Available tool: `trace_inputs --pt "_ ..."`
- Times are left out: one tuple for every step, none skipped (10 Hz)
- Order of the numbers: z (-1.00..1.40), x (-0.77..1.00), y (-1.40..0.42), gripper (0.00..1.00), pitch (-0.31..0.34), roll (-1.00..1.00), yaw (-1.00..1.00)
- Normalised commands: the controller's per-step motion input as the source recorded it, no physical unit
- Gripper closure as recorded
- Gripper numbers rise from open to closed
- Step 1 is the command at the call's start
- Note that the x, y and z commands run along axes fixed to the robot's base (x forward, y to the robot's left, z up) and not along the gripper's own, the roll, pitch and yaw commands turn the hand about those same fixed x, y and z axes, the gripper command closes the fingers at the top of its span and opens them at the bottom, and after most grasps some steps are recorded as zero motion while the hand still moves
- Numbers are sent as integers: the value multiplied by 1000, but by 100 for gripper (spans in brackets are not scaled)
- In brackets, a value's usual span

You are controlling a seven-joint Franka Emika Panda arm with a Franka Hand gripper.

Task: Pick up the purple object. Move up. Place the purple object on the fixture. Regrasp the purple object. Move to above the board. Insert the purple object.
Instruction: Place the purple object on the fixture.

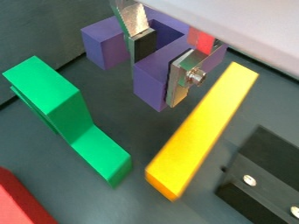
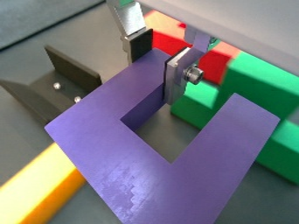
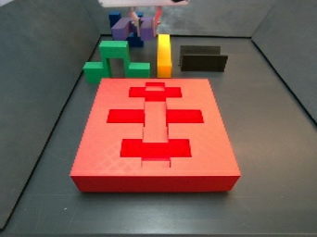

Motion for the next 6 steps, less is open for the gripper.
trace_inputs --pt "97 1000 0 100 40 -406 -66" --pt "29 1000 0 100 143 -363 -74" --pt "0 983 0 100 366 -251 -57" --pt "0 1000 0 100 360 -211 -23" --pt "0 1000 0 100 349 -200 -6" --pt "49 986 0 100 431 -140 0"
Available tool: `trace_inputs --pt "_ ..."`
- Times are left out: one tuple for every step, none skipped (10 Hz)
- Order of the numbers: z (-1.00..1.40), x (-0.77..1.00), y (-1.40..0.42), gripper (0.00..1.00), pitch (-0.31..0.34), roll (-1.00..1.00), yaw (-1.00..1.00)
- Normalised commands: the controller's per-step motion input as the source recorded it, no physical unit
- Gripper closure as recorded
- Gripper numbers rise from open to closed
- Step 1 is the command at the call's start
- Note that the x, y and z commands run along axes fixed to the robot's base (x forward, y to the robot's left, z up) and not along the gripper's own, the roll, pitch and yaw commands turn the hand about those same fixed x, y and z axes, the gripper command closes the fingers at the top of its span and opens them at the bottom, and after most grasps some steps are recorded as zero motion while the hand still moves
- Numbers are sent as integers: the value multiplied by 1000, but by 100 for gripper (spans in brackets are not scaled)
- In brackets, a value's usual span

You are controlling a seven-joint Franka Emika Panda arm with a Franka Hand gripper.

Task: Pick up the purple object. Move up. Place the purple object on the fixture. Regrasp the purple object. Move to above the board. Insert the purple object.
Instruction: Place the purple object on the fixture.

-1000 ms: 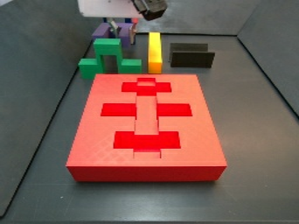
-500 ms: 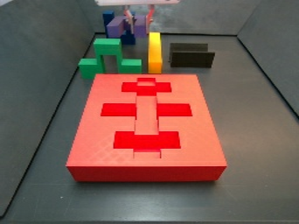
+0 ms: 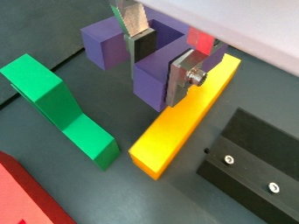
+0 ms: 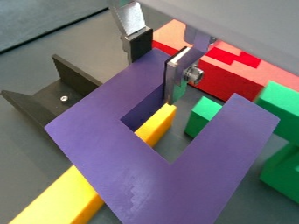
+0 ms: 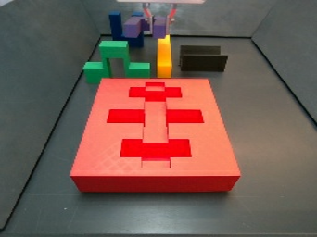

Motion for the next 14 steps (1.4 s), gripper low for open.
trace_inputs --pt "240 937 -40 100 463 0 69" --pt "309 806 -34 100 491 0 234" --pt "231 671 -100 100 129 0 346" --pt "183 606 -180 100 0 -94 357" --pt "203 566 -229 100 0 -160 343" --pt "274 409 -163 100 0 -454 329" --pt "83 234 0 100 -154 -800 274" --pt "0 337 100 100 -66 -851 89" --pt "0 646 260 100 200 -883 -3" --pt "-14 737 94 100 180 -737 -243" --pt "-40 763 91 100 163 -689 -269" --pt "-129 869 140 100 74 -511 -277" --pt "-251 900 149 100 0 -531 -326" --pt "-214 954 151 100 -11 -597 -234"
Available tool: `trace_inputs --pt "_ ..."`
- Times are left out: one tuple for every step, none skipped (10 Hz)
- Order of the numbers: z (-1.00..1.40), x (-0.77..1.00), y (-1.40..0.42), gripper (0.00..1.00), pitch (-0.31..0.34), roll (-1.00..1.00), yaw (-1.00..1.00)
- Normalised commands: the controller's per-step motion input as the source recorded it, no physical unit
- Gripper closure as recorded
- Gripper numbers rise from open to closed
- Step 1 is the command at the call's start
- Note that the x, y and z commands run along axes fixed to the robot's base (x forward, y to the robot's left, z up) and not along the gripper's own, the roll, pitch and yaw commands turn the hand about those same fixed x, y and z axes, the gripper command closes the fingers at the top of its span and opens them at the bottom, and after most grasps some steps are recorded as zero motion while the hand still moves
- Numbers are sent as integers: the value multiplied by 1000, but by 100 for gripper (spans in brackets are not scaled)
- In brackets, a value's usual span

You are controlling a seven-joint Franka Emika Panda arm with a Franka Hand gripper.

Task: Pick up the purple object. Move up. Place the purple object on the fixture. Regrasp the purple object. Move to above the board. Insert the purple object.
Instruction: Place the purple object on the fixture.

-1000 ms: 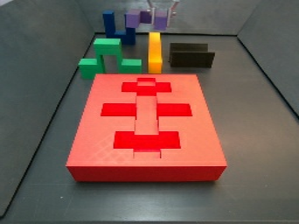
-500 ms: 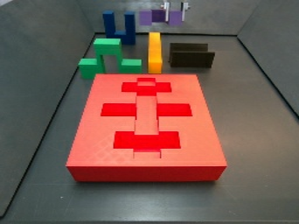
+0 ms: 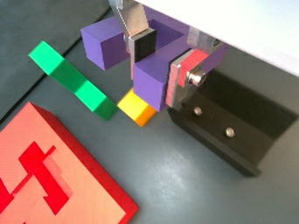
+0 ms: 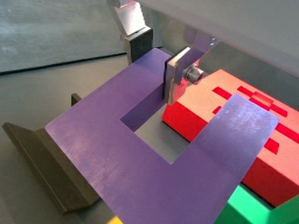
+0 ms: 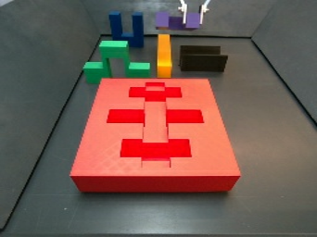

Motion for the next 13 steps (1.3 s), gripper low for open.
trace_inputs --pt "-200 971 166 100 -46 -637 -163" --pt "-191 920 149 100 -89 -649 -69" --pt "-157 834 94 100 -49 -617 0" --pt "-31 874 0 100 9 -443 71" --pt "0 960 -97 100 337 -91 129" --pt "0 937 -109 100 517 97 0" --pt "-51 880 -111 100 600 331 0" --pt "-311 863 -26 100 220 6 0" --pt "-394 729 0 100 0 -94 0" --pt "-409 109 0 100 -506 -251 0" --pt "-157 0 0 100 -443 -240 0" --pt "0 257 0 100 -357 -357 0" --pt "74 403 0 100 -254 -286 -100"
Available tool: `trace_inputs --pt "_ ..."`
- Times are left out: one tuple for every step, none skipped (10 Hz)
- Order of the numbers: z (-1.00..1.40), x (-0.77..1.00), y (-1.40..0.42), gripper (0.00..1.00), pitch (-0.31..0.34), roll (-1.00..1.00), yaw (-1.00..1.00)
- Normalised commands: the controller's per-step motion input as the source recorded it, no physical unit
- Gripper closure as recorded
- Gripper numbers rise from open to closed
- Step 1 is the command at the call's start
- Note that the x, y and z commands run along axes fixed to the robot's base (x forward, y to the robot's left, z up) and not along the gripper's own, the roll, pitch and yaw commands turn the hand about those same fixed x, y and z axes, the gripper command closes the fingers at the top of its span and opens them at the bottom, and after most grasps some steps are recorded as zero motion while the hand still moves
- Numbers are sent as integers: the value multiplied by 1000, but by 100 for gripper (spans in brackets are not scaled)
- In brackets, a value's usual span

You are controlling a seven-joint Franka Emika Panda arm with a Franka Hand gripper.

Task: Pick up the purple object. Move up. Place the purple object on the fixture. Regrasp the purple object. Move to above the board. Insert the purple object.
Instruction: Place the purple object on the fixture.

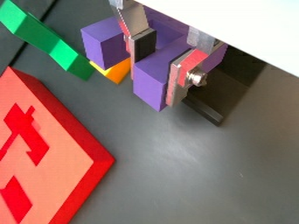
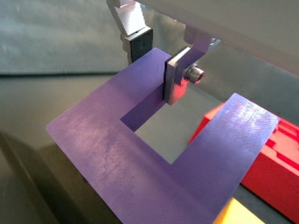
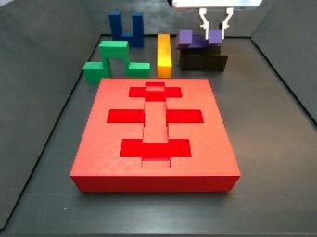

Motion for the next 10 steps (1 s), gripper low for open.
trace_inputs --pt "11 389 0 100 -43 0 -103" --pt "-29 386 0 100 -20 0 -134" --pt "-120 434 0 100 -29 74 -140" --pt "-134 460 0 100 0 83 -131" --pt "-200 349 0 100 -69 0 -111" --pt "-206 229 0 100 -71 -17 -109" --pt "-114 -14 40 100 -89 -149 -9" --pt "-26 -103 120 100 -54 -357 -23" --pt "-71 -109 123 100 -37 -260 -34" --pt "-74 -203 169 100 -23 -140 -91"
